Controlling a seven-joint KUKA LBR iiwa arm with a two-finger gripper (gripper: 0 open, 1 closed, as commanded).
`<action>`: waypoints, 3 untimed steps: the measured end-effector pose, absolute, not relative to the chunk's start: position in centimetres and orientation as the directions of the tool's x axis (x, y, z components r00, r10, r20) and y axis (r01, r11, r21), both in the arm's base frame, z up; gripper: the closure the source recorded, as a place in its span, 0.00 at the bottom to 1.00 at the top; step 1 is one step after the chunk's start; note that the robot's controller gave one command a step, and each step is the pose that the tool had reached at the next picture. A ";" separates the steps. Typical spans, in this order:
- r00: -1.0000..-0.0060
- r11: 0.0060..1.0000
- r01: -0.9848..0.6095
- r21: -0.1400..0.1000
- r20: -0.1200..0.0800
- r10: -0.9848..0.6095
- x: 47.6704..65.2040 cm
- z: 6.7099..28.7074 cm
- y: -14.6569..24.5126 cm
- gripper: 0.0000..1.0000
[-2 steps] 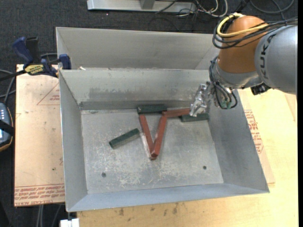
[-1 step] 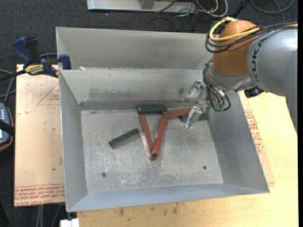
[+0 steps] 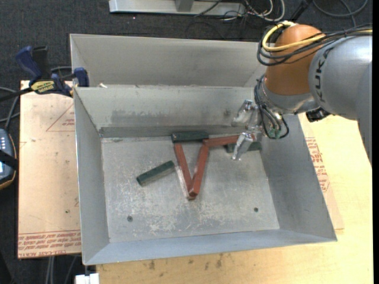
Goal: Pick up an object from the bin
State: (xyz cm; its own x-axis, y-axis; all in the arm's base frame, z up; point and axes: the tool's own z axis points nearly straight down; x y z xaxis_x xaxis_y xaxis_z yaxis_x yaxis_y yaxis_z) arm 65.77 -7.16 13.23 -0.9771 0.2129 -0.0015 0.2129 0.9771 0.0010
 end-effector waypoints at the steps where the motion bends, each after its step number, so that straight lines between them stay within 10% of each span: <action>1: -0.981 0.981 0.192 0.002 -0.018 0.192 65.1 7.7 -9.6 1.00; 2: -0.981 0.981 0.192 0.002 -0.018 0.192 65.1 7.7 -9.6 1.00; 3: -0.989 0.989 0.149 0.001 -0.004 0.149 64.2 27.6 -7.9 1.00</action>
Offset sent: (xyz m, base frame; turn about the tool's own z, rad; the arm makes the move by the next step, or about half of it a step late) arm 0.0000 0.0000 0.0000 0.0000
